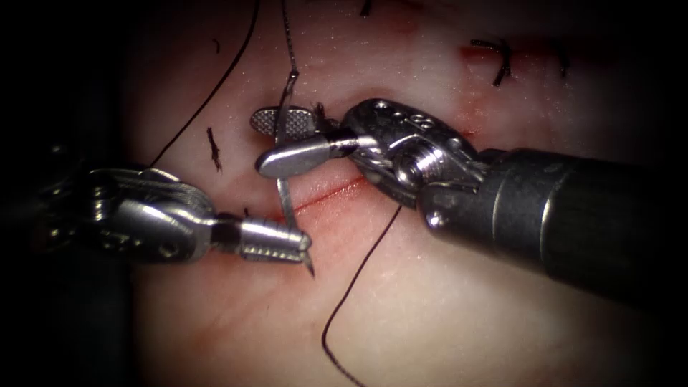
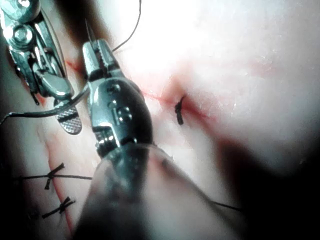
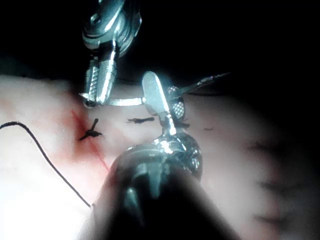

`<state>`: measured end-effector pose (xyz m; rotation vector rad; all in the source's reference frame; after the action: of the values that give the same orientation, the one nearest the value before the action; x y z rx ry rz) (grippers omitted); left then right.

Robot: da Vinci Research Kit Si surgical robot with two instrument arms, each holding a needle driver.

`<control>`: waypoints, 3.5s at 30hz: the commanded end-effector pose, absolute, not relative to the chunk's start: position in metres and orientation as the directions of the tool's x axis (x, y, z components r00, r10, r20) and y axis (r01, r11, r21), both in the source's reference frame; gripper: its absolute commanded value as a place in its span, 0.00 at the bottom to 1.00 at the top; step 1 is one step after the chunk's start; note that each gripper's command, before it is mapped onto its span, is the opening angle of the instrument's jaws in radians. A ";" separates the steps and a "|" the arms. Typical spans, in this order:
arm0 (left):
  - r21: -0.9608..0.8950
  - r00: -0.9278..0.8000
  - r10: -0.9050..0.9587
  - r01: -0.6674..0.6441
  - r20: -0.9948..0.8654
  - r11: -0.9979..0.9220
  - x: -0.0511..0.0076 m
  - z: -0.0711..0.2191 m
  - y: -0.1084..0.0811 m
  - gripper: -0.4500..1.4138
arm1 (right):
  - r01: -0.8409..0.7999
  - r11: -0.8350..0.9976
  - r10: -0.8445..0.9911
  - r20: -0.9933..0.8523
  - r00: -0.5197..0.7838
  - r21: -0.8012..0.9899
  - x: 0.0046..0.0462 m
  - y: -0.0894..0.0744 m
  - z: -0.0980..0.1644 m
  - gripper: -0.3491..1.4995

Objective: Wound Closure
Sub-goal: Pass the needle to the right needle driver, then with the right tool, throw the needle through the skin above the cut.

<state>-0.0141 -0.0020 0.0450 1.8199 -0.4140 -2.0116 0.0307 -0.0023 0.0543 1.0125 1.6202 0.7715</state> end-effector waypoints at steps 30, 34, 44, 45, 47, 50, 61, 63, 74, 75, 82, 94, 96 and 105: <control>-0.039 -0.213 0.049 -0.052 -0.976 -0.998 -0.0127 0.046 -0.002 0.65 | 0.127 0.728 0.683 -0.729 -0.046 0.674 0.0291 0.002 0.058 0.00; -0.072 -0.241 0.081 -0.045 -0.967 -0.996 -0.0122 0.046 -0.003 0.63 | 0.132 0.783 0.617 -0.787 -0.032 0.608 0.0292 0.003 0.059 0.00; -0.271 -0.409 0.301 -0.132 -0.861 -0.953 -0.0138 0.050 -0.006 0.36 | 0.100 0.925 0.373 -0.926 -0.051 0.367 0.0307 0.004 0.059 0.00; -0.282 -0.430 0.317 -0.145 -0.846 -0.949 -0.0141 0.050 -0.006 0.38 | 0.101 0.935 0.346 -0.937 -0.042 0.340 0.0310 0.004 0.059 0.00; -0.307 -0.452 0.354 -0.177 -0.819 -0.935 -0.0147 0.050 -0.006 0.43 | 0.101 0.954 0.285 -0.958 -0.025 0.281 0.0317 0.004 0.059 0.00; -0.360 -0.435 0.448 -0.274 -0.781 -0.892 -0.0149 0.052 -0.006 0.44 | 0.101 0.974 0.208 -0.978 -0.034 0.204 0.0324 0.004 0.058 0.00; -0.392 -0.527 0.607 -0.469 -0.596 -0.792 -0.0140 0.058 -0.008 0.47 | 0.129 0.989 -0.063 -0.997 -0.032 -0.067 0.0328 0.004 0.057 0.00; -0.401 -0.533 0.614 -0.469 -0.582 -0.787 -0.0142 0.058 -0.009 0.48 | 0.140 0.984 -0.109 -0.994 -0.030 -0.112 0.0330 0.004 0.057 0.00; -0.415 -0.534 0.626 -0.470 -0.569 -0.779 -0.0162 0.058 -0.009 0.49 | 0.178 0.933 -0.305 -0.950 -0.066 -0.312 0.0332 0.003 0.057 0.00; -0.416 -0.534 0.626 -0.470 -0.568 -0.779 -0.0162 0.058 -0.009 0.49 | 0.178 0.928 -0.322 -0.944 -0.065 -0.329 0.0332 0.003 0.057 0.00; -0.426 -0.534 0.630 -0.466 -0.563 -0.775 -0.0159 0.057 -0.008 0.50 | 0.176 0.915 -0.358 -0.932 -0.062 -0.363 0.0333 0.003 0.057 0.00; -0.429 -0.534 0.632 -0.465 -0.561 -0.774 -0.0159 0.057 -0.008 0.50 | 0.178 0.915 -0.355 -0.932 -0.066 -0.361 0.0337 0.002 0.057 0.00; -0.429 -0.534 0.632 -0.465 -0.561 -0.774 -0.0159 0.057 -0.008 0.51 | 0.197 0.908 -0.365 -0.929 -0.057 -0.369 0.0338 0.002 0.057 0.00; -0.434 -0.535 0.634 -0.463 -0.559 -0.773 -0.0156 0.056 -0.008 0.51 | 0.230 0.871 -0.429 -0.900 -0.070 -0.433 0.0338 0.000 0.058 0.00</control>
<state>-0.0150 -0.0081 0.0557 1.4514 0.4713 -3.4639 0.0330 -0.0011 0.0581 -0.1623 1.5454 -0.5503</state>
